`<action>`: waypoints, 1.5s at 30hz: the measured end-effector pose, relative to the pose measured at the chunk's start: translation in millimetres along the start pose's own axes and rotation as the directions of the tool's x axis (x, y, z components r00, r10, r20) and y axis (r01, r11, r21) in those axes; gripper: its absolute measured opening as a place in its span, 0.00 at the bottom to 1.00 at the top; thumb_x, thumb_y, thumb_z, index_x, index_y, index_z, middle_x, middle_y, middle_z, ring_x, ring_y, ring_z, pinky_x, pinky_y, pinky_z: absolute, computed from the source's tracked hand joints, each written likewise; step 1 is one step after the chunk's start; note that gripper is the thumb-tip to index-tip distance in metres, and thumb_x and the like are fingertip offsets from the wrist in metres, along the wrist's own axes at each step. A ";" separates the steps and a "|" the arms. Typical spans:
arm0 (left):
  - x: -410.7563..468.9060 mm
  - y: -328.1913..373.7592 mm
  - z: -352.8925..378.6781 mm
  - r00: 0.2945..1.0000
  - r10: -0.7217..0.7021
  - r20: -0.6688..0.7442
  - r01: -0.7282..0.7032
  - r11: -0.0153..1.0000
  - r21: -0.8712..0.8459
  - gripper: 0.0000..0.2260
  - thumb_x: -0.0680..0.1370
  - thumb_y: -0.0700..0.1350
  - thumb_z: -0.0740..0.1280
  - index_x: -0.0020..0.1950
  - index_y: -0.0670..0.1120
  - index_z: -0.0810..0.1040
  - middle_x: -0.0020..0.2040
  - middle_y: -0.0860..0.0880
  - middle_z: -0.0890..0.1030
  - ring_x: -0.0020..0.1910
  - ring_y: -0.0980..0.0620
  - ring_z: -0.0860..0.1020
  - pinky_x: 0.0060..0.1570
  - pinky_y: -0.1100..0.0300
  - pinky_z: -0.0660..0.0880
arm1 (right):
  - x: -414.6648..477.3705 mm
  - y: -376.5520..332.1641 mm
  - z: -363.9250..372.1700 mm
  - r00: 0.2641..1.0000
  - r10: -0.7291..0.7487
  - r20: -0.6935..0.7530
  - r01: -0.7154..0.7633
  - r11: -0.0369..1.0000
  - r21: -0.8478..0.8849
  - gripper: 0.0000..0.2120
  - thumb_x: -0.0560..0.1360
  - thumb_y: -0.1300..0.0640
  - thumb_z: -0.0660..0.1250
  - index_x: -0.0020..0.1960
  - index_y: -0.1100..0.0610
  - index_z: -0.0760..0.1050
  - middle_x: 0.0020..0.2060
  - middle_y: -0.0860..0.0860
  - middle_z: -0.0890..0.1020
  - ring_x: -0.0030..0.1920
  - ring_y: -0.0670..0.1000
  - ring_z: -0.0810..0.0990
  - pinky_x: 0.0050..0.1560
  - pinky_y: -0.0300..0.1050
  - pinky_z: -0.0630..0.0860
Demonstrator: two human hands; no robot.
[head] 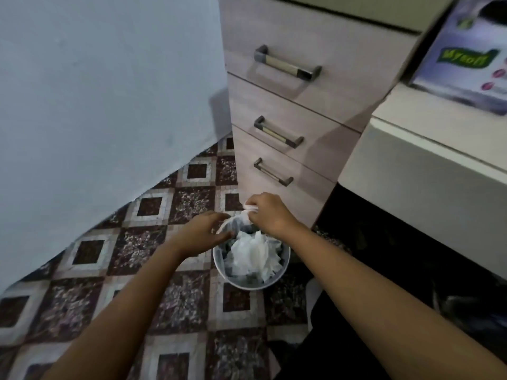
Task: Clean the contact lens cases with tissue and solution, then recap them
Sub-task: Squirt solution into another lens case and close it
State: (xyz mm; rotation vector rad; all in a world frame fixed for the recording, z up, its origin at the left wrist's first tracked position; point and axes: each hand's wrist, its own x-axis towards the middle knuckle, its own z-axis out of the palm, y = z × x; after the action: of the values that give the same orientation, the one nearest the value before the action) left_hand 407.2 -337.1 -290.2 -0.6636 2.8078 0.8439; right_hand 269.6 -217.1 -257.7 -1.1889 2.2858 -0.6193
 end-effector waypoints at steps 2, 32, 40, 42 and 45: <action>1.7 -8.6 18.3 0.998 -0.037 0.047 0.038 0.999 -0.024 0.23 0.76 0.56 0.65 0.68 0.47 0.71 0.64 0.47 0.75 0.61 0.50 0.73 0.56 0.62 0.68 | 6.5 14.1 17.8 0.997 0.067 0.043 -0.068 0.998 0.017 0.16 0.74 0.63 0.63 0.61 0.60 0.76 0.59 0.58 0.77 0.59 0.57 0.75 0.58 0.43 0.71; 19.2 63.7 -81.6 0.977 0.088 -0.192 -0.078 0.995 0.055 0.23 0.75 0.53 0.66 0.68 0.45 0.71 0.66 0.45 0.74 0.62 0.48 0.73 0.59 0.59 0.67 | -7.6 -15.2 -89.4 0.972 -0.235 -0.029 0.227 0.959 -0.168 0.23 0.77 0.55 0.62 0.70 0.60 0.66 0.69 0.55 0.70 0.69 0.52 0.66 0.64 0.36 0.56; 6.2 133.2 -154.6 0.899 0.247 -0.361 -0.209 0.968 0.142 0.26 0.74 0.55 0.66 0.69 0.46 0.70 0.67 0.46 0.73 0.65 0.49 0.71 0.59 0.62 0.63 | -55.9 -59.7 -184.8 0.893 -0.390 -0.225 0.331 0.908 -0.258 0.24 0.78 0.51 0.61 0.72 0.56 0.63 0.70 0.52 0.67 0.68 0.50 0.67 0.65 0.40 0.61; 4.5 158.3 -166.6 0.877 0.290 -0.382 -0.250 0.956 0.152 0.27 0.73 0.56 0.66 0.69 0.46 0.69 0.67 0.47 0.73 0.65 0.51 0.70 0.59 0.63 0.62 | -71.8 -61.3 -208.5 0.866 -0.417 -0.276 0.336 0.894 -0.297 0.24 0.78 0.52 0.62 0.72 0.56 0.64 0.70 0.53 0.68 0.69 0.51 0.66 0.65 0.39 0.59; 3.0 203.8 -178.0 0.827 0.390 -0.406 -0.335 0.920 0.201 0.26 0.74 0.57 0.66 0.70 0.49 0.69 0.68 0.48 0.72 0.66 0.52 0.69 0.59 0.63 0.63 | -99.8 -53.8 -244.1 0.836 -0.419 -0.355 0.291 0.886 -0.360 0.23 0.77 0.53 0.62 0.71 0.58 0.65 0.69 0.54 0.69 0.69 0.52 0.66 0.64 0.37 0.58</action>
State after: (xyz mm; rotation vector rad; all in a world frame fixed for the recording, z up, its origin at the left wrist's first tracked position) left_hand 312.6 -284.4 -42.2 -0.3284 3.4424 0.6213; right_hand 205.4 -120.4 -14.8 -1.8120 2.5988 -0.7546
